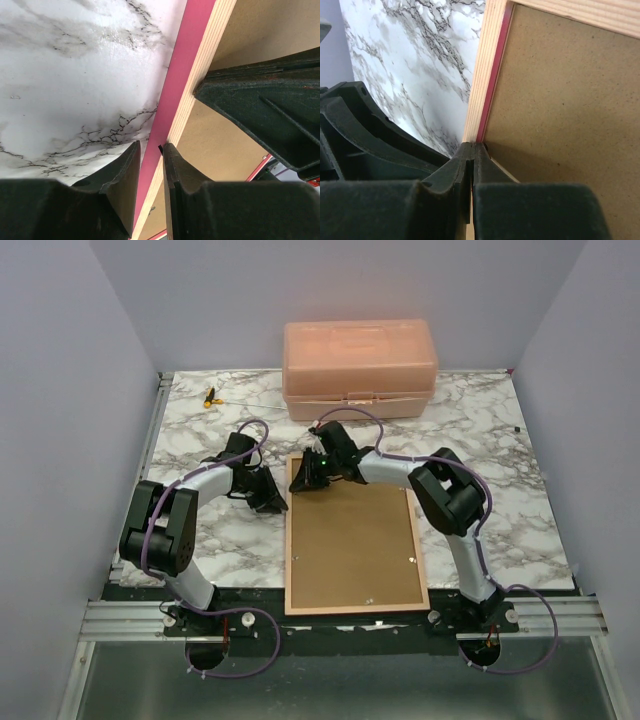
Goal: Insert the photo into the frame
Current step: Install the photo frame at the center of the board.
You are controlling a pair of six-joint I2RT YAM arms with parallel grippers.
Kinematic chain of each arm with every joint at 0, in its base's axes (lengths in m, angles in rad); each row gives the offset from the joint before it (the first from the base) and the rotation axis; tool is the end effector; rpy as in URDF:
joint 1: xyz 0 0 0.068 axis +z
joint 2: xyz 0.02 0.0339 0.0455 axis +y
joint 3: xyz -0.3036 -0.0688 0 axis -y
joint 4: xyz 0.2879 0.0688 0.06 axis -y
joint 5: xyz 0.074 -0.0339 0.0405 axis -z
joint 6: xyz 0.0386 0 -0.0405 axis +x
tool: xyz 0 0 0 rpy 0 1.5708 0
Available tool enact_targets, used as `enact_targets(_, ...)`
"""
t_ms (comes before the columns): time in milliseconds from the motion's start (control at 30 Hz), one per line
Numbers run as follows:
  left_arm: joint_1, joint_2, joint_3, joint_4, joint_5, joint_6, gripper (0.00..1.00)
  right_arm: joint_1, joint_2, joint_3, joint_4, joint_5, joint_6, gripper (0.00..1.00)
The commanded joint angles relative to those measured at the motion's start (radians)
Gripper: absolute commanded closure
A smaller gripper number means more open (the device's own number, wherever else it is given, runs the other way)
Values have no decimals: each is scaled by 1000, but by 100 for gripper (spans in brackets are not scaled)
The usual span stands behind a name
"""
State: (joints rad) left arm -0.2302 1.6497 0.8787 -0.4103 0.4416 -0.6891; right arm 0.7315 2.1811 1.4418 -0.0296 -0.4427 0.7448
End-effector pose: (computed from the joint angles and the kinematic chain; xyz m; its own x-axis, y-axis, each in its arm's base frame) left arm 0.3210 -0.0922 0.1578 -0.9268 -0.3732 -0.0417 -0.2915 0.7850 -0.5466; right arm 0.3800 0.3633 0.1369 -0.9449 -0.0251 -0.3265 -0.2615 0.6580 0.7061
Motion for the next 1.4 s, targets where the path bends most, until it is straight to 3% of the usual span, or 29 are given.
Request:
enact_targets(0,-16,73,-30,3,-108,10,75,98,53,-74,-125,-198,65,94)
enact_targets(67,-16,65,-33,4,-107,10,75,98,47,-49,-135,-182,63,90)
enact_targets(200,-17,30,-42,6,-104,20,72,95,29,49,-216,-94,33,62)
enact_targets(333,-16,-21,-49,2,-93,29,62,76,-18,97,-254,-29,38,48)
enact_targets(500,-16,-97,-62,3,-61,36,48,16,-146,42,-254,14,64,36)
enact_targets(733,-44,-141,-75,21,-11,23,45,-148,-367,-157,-245,-3,86,34)
enact_targets(967,-120,-60,-26,-3,-62,14,60,-299,-545,-319,-317,2,37,34)
enact_targets(1233,-143,-20,2,-26,-87,-32,100,-342,-621,-365,-377,35,5,31)
enact_targets(1367,-124,-49,-24,22,-56,-95,100,-343,-631,-369,-380,47,8,29)
